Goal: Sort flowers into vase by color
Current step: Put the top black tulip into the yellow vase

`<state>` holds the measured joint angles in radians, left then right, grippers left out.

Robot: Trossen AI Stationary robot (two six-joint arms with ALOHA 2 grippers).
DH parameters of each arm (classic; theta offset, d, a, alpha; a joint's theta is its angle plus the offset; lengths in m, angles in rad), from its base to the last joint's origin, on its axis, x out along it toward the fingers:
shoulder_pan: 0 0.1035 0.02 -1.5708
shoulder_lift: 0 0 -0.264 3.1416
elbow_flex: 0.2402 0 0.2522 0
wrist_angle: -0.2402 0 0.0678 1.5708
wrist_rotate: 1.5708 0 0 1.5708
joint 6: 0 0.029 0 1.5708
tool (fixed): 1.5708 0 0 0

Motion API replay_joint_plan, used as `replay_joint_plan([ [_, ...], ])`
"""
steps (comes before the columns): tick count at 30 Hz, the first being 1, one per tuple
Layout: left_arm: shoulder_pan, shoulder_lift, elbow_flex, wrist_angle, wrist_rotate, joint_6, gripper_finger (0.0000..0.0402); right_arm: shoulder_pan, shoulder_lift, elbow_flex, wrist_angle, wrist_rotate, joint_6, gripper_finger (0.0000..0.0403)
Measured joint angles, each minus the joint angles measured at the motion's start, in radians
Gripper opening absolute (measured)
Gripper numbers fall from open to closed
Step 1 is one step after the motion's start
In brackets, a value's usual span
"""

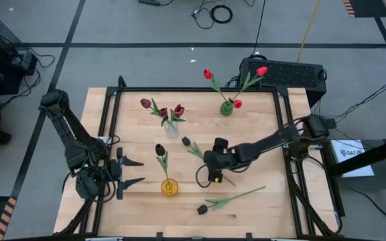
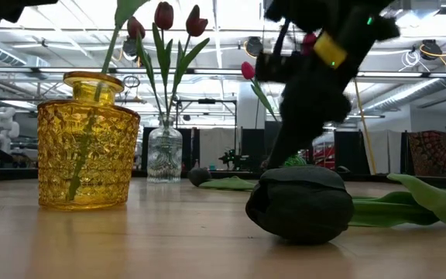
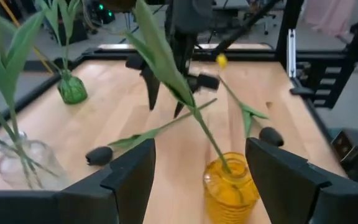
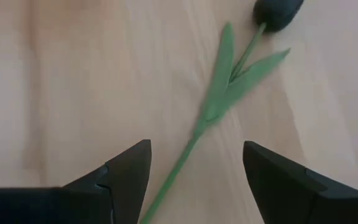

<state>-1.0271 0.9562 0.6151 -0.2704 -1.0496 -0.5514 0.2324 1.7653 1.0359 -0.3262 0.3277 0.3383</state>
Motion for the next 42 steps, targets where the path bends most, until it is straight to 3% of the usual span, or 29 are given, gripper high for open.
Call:
replay_joint_plan([
  [6,0.000,0.013,0.000,-0.001,0.027,-0.120,0.0256,-0.045,0.107,0.000,0.085,-0.048,-0.034,0.0245],
  [10,-0.001,0.038,0.000,0.000,0.029,-0.123,0.0256,-0.064,0.125,0.001,0.097,-0.092,-0.023,0.0218],
  [14,0.000,0.072,0.000,0.005,0.025,-0.125,0.0256,-0.072,0.127,0.002,0.092,-0.118,-0.005,0.0159],
  [21,0.000,0.127,0.000,0.083,-0.008,-0.124,0.0256,-0.073,0.122,0.002,0.078,-0.133,0.013,0.0022],
  [23,0.000,0.138,0.000,0.112,-0.010,-0.124,0.0256,-0.075,0.106,0.001,0.067,-0.151,0.012,0.0009],
  [26,0.000,0.139,0.000,0.145,-0.010,-0.124,0.0256,-0.075,0.049,-0.003,0.014,-0.199,0.043,0.0011],
  [33,0.000,0.139,0.000,0.155,-0.010,-0.123,0.0256,-0.015,-0.197,-0.002,-0.057,-0.187,0.106,0.0003],
  [38,-0.030,0.109,0.026,0.162,-0.092,-0.112,0.0256,0.114,-0.386,0.000,-0.041,-0.022,0.106,0.0002],
  [42,-0.042,0.089,0.068,0.269,-0.113,0.053,0.0256,0.232,-0.495,0.000,0.061,0.148,0.073,0.0001],
])
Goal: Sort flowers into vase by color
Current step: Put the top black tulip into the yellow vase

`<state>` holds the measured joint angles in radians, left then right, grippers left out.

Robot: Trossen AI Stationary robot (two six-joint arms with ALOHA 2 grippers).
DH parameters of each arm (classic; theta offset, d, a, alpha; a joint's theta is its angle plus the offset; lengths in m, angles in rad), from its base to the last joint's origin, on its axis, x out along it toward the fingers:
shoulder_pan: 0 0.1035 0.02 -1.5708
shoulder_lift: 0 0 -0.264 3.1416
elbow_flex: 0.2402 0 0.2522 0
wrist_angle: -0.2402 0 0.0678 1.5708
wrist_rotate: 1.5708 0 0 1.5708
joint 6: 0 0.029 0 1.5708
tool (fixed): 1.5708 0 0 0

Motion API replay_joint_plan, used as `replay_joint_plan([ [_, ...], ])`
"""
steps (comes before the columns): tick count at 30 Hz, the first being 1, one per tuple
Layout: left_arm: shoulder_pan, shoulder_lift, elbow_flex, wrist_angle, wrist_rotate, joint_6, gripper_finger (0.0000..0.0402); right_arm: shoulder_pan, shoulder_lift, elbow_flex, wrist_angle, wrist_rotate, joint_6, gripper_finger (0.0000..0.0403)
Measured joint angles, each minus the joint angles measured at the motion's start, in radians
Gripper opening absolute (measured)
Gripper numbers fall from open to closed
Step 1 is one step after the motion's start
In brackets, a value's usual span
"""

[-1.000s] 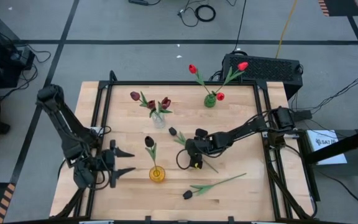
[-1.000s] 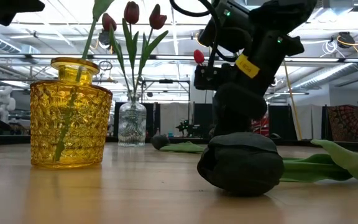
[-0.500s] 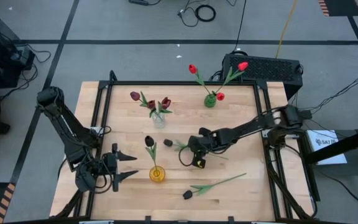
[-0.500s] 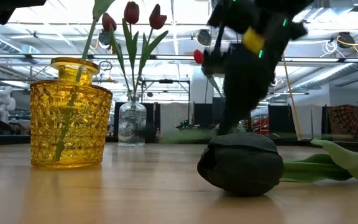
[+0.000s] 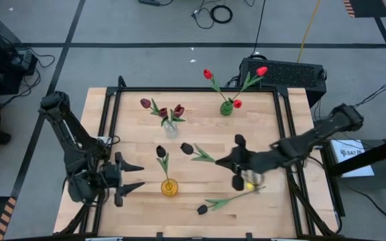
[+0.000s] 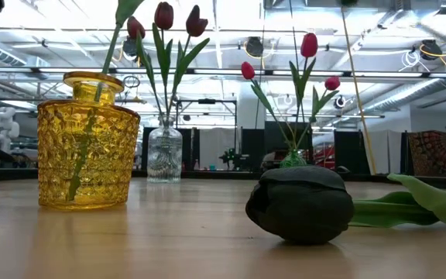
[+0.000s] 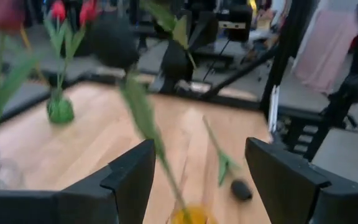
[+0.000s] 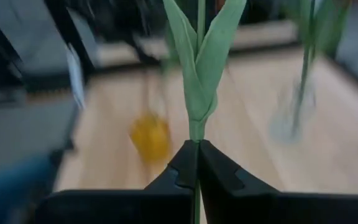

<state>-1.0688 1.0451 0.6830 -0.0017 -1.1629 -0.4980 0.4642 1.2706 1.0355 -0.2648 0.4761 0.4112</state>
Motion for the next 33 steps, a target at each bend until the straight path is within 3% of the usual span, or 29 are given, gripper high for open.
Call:
replay_joint_plan([
  [5,0.047,0.005,0.033,0.335,0.061,0.388,0.0256,0.106,-0.010,0.001,0.293,0.077,-0.186,0.0001],
  [10,0.121,0.028,0.097,0.406,0.189,0.560,0.0256,0.127,0.074,0.002,0.581,0.076,-0.351,0.0000],
  [17,0.244,0.119,0.190,0.408,0.361,0.611,0.0256,0.090,0.226,0.002,0.864,0.065,-0.488,0.0000],
  [26,0.347,0.265,0.306,0.415,0.448,0.638,0.0256,0.046,0.352,0.001,1.076,0.047,-0.505,0.0000],
  [33,0.399,0.321,0.351,0.414,0.460,0.638,0.0256,0.047,0.376,0.001,1.129,0.041,-0.506,0.0000],
])
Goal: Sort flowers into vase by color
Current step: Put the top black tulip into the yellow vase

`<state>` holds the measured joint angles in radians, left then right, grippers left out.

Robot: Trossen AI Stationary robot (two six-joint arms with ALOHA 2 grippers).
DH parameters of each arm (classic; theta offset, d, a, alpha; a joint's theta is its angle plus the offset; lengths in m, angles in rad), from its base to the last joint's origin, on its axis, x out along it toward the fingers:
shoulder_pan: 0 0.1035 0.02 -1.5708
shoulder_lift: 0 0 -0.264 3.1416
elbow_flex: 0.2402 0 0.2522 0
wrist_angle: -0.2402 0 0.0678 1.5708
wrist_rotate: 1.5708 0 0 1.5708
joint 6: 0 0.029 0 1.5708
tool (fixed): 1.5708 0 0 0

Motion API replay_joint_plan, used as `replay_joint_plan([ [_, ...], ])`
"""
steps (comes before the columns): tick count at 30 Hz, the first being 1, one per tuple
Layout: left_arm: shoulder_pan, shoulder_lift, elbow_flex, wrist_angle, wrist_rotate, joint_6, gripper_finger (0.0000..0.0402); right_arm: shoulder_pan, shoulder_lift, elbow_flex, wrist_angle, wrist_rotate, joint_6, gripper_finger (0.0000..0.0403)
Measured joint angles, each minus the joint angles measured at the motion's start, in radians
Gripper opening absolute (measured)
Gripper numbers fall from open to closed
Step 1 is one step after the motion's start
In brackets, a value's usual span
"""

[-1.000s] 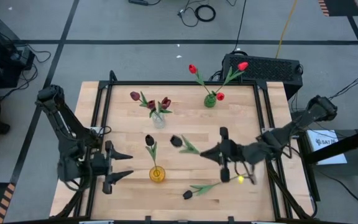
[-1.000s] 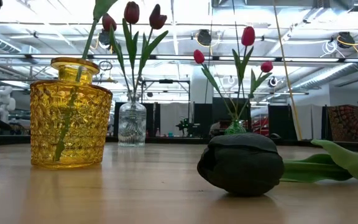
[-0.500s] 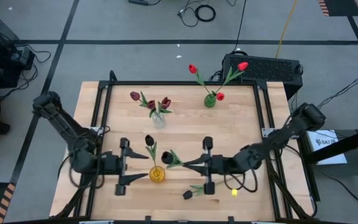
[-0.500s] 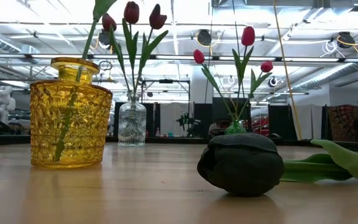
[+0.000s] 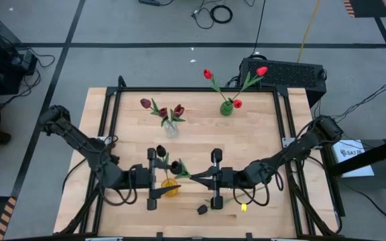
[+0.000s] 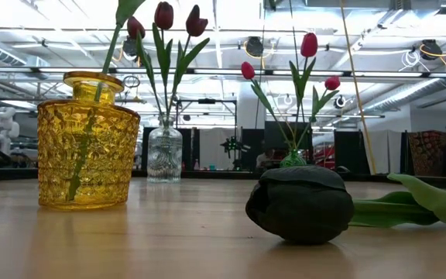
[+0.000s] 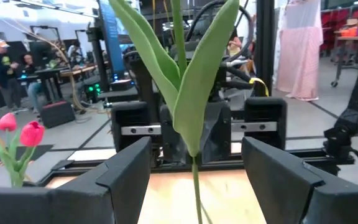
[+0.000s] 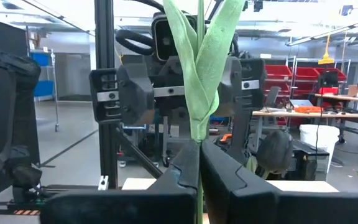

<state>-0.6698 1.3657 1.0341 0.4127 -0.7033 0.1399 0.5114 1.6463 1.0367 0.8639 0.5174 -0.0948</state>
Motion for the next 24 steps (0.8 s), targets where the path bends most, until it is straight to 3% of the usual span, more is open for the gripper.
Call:
replay_joint_plan([
  [14,0.101,0.078,0.006,0.104,0.075,-0.024,0.0247,0.000,0.001,0.000,-0.005,0.001,-0.029,0.0000],
  [18,0.111,0.079,0.006,0.107,0.121,-0.030,0.0207,0.000,0.001,0.000,-0.010,0.001,-0.030,0.0000],
  [24,0.105,0.078,0.006,0.099,0.132,-0.031,0.0100,-0.001,0.001,0.000,-0.030,0.005,-0.030,0.0008],
])
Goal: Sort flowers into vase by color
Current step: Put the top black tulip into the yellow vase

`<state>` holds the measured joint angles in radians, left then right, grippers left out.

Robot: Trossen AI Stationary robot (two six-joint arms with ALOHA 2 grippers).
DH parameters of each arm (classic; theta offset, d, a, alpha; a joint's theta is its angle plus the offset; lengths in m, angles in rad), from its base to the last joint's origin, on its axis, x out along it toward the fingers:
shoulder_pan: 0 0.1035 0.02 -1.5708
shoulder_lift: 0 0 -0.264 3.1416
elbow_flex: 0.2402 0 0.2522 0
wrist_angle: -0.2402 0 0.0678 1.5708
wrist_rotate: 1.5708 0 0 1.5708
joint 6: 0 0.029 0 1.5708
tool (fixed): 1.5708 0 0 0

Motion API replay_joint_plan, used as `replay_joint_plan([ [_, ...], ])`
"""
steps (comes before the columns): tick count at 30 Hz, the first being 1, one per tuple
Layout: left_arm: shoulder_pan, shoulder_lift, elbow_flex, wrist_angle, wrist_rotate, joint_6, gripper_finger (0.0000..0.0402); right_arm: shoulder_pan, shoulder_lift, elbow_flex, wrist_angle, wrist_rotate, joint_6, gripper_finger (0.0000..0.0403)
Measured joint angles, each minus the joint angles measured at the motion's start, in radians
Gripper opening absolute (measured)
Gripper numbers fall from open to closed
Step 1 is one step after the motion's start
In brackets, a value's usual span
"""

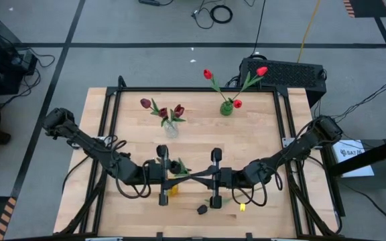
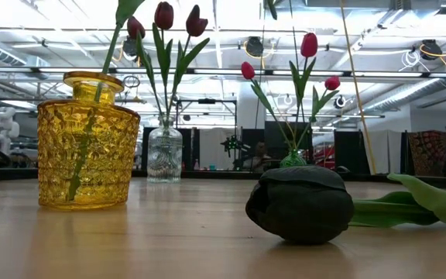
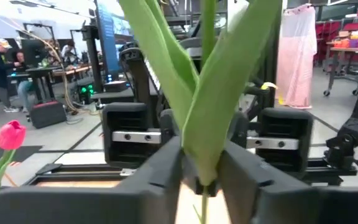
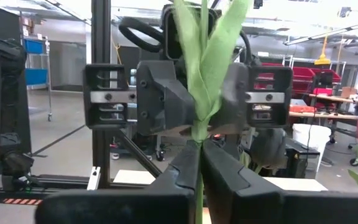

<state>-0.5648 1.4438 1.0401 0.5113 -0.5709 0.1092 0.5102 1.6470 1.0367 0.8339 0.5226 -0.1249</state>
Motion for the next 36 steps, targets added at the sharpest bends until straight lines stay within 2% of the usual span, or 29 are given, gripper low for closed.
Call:
replay_joint_plan([
  [4,-0.034,-0.027,0.000,-0.010,0.013,0.002,0.0027,0.000,-0.004,0.000,-0.018,-0.003,0.013,0.0034],
  [6,-0.060,-0.054,0.000,-0.047,0.015,0.006,0.0013,0.006,-0.020,0.000,-0.055,-0.004,0.015,0.0054],
  [8,-0.086,-0.089,0.000,-0.099,0.012,-0.001,0.0017,0.013,-0.052,0.000,-0.118,0.001,0.035,0.0077],
  [13,-0.168,-0.188,0.000,-0.322,-0.074,-0.119,0.0029,0.032,-0.164,0.000,-0.402,-0.004,0.169,0.0131],
  [18,-0.259,-0.243,0.000,-0.515,-0.167,-0.248,0.0030,0.042,-0.256,0.000,-0.611,-0.005,0.258,0.0164],
  [24,-0.336,-0.236,0.000,-0.636,-0.360,-0.312,0.0030,0.042,-0.282,0.000,-0.638,-0.004,0.274,0.0173],
  [36,-0.351,-0.235,-0.090,-0.644,-0.490,-0.442,0.0031,0.042,-0.281,0.000,-0.650,-0.004,0.270,0.0173],
])
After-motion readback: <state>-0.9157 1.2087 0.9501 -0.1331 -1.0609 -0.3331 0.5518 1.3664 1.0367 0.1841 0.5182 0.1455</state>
